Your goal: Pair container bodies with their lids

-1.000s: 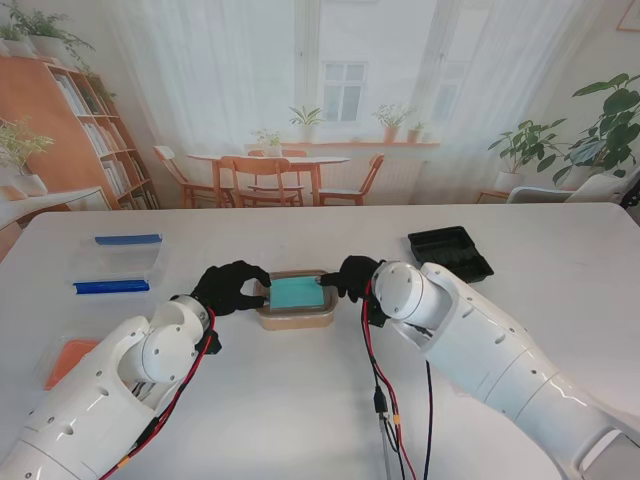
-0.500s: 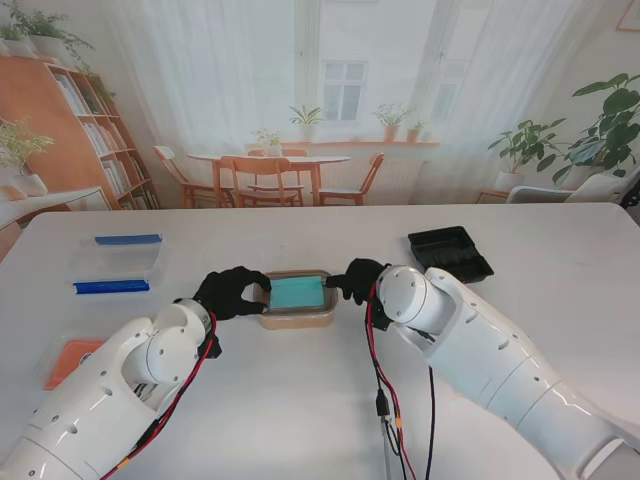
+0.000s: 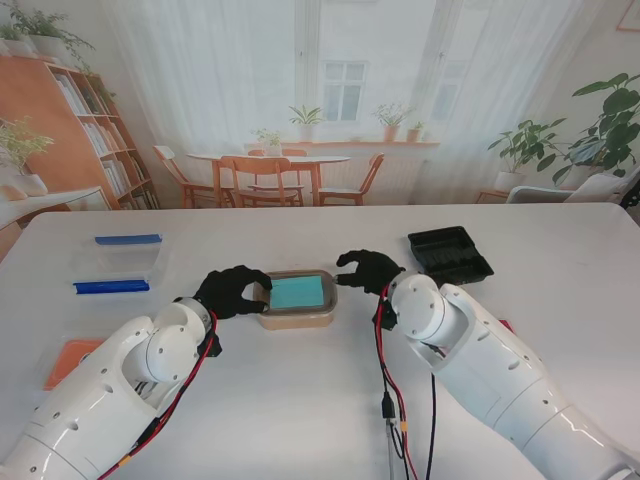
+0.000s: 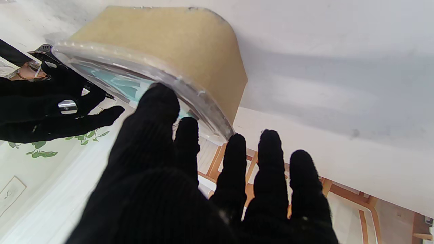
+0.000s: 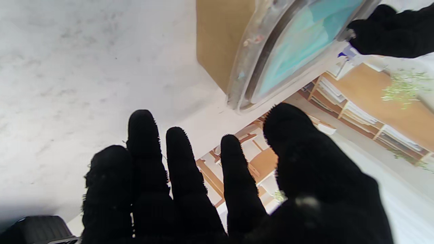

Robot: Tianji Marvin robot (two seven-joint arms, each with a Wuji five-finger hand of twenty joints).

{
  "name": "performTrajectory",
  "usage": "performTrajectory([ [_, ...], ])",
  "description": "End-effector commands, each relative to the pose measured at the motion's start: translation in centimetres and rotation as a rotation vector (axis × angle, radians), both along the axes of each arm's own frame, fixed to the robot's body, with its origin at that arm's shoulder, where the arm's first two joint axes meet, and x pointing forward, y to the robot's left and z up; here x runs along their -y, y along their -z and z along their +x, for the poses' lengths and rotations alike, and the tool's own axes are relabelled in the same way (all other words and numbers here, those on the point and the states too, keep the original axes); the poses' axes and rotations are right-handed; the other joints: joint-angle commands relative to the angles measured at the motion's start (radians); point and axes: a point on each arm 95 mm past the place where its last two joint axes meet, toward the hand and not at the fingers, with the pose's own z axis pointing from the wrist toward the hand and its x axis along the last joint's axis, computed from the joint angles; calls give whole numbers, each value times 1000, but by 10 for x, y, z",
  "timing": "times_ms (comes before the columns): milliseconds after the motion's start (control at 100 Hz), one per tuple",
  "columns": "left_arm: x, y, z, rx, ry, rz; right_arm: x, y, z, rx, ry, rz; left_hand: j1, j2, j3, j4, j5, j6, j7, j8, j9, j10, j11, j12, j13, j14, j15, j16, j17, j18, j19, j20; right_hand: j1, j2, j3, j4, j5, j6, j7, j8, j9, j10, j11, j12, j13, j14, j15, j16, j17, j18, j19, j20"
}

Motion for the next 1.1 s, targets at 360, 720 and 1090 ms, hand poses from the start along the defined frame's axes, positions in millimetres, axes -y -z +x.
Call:
performTrajectory([
  [360, 0, 4, -3, 4, 2, -9, 2, -3, -20, 18, -147, -31, 34, 4, 12, 12, -9, 2, 3, -19, -24, -30, -16, -11, -36, -19, -9, -14, -11, -38, -32, 41, 40, -201, 51, 10, -81, -129, 23, 16, -171, -96, 5, 2, -105, -75, -20, 44, -89, -40, -57, 59],
  [720, 0, 4, -3, 13, 10, -16, 0, 0, -12, 35, -158, -79, 36, 1, 12, 14, -15, -6, 3, -19, -31, -33, -19, -13, -41, -22, -15, -17, -12, -39, -48, 43, 4, -221, 80, 0, -124, -100, 33, 36, -225, -95, 88, 49, -127, -88, 106, 97, -84, -71, -24, 107],
  [1090, -3, 3, -4, 48, 13, -37, -3, 1, -9, 36, -157, -76, 38, 1, 17, 17, -54, -23, 1, -21, -45, -40, -21, -15, -50, -31, -25, -21, -15, -47, -73, 50, -16, -217, 66, -1, -109, -94, 39, 42, -220, -85, 110, 65, -131, -87, 146, 109, -85, -77, -13, 112],
])
